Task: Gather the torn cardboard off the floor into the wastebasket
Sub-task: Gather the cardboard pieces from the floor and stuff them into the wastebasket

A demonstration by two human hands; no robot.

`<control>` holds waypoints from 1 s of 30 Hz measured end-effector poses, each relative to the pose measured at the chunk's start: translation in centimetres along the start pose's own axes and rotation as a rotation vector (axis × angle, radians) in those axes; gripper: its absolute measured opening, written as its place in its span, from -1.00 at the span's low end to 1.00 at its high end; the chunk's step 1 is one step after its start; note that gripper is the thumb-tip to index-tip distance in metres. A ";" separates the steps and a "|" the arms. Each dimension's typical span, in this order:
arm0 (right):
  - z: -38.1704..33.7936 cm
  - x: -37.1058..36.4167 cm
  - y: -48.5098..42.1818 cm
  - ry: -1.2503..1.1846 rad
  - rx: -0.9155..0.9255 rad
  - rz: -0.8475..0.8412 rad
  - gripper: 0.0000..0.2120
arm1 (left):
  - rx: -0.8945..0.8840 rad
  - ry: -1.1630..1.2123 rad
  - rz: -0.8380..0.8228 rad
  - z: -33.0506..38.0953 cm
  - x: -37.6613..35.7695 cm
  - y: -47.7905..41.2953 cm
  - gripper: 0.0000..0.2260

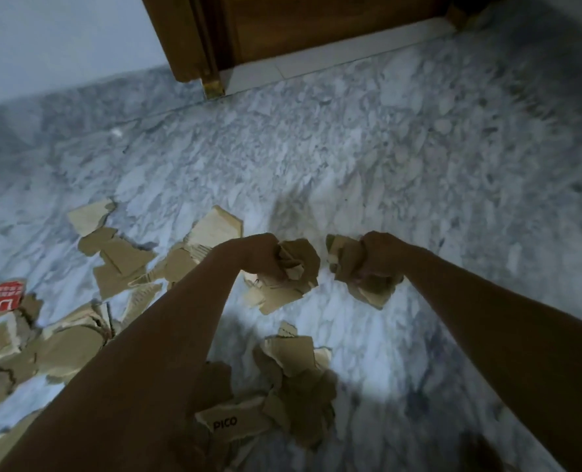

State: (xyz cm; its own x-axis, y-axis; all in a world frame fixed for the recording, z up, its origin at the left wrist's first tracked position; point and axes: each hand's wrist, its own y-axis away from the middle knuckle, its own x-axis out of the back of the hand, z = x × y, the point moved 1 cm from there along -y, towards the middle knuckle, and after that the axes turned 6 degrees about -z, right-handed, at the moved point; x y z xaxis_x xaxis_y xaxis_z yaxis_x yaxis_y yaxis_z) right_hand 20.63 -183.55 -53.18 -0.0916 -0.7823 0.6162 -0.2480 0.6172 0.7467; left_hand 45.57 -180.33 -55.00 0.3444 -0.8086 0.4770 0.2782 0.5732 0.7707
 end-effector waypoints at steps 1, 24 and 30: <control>0.5 -0.1 0.5 -0.013 -0.006 -0.005 -0.43 | 0.008 -0.040 -0.041 0.9 0.1 -0.1 -0.75; 5.0 -10.8 4.4 0.017 0.154 0.089 -0.36 | 0.074 0.155 0.383 1.1 -12.6 7.0 -0.54; -0.8 -10.6 6.1 0.061 0.319 -0.083 -0.33 | 0.227 0.308 0.548 -1.5 -10.7 12.3 -0.52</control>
State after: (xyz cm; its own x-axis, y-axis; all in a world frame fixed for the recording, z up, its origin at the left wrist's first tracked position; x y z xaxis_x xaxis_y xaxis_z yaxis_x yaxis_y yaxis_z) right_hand 20.90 -171.43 -54.97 -0.0025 -0.8162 0.5777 -0.5425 0.4865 0.6849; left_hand 46.67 -164.37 -51.28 0.6321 -0.3143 0.7083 -0.1940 0.8207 0.5374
